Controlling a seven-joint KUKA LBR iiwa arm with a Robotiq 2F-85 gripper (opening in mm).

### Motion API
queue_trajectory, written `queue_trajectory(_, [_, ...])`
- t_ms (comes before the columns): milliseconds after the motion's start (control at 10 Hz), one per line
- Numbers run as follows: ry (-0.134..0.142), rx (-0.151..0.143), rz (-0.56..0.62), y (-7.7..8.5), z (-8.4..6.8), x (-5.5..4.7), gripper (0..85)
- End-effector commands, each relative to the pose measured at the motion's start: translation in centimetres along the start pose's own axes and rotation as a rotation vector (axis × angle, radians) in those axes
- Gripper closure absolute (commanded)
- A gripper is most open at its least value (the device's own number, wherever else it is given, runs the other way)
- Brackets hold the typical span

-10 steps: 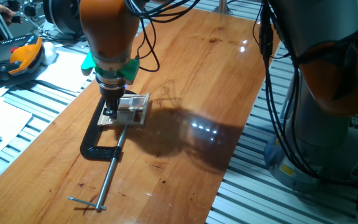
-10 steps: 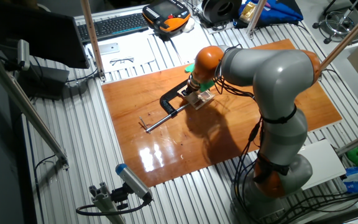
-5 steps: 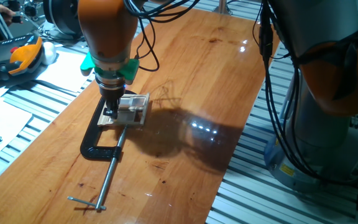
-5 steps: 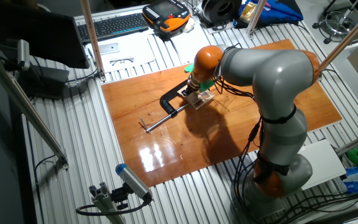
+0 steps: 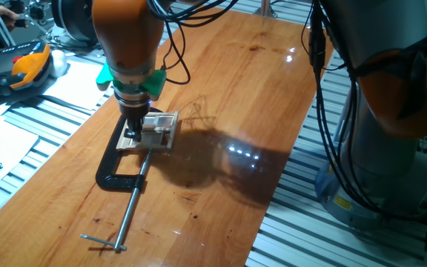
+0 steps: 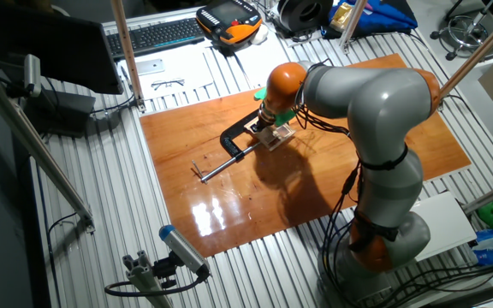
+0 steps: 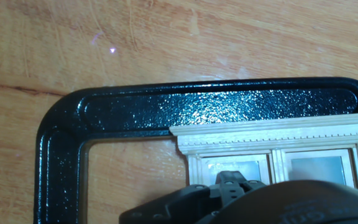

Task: Close a sliding window

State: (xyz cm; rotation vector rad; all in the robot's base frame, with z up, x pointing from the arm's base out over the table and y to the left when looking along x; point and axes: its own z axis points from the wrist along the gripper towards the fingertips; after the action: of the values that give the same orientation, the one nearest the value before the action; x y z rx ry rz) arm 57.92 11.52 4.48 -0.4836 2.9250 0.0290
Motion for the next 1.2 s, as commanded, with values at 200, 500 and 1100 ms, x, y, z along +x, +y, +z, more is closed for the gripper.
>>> queue_trajectory(200, [0.01, 0.0, -0.001, 0.07, -0.01, 0.16, 85.0])
queue_trajectory(500, [0.017, 0.006, -0.007, 0.05, -0.06, 0.3, 85.0])
queue_trajectory(1100, [0.042, 0.012, -0.01, 0.01, -0.04, 0.68, 85.0])
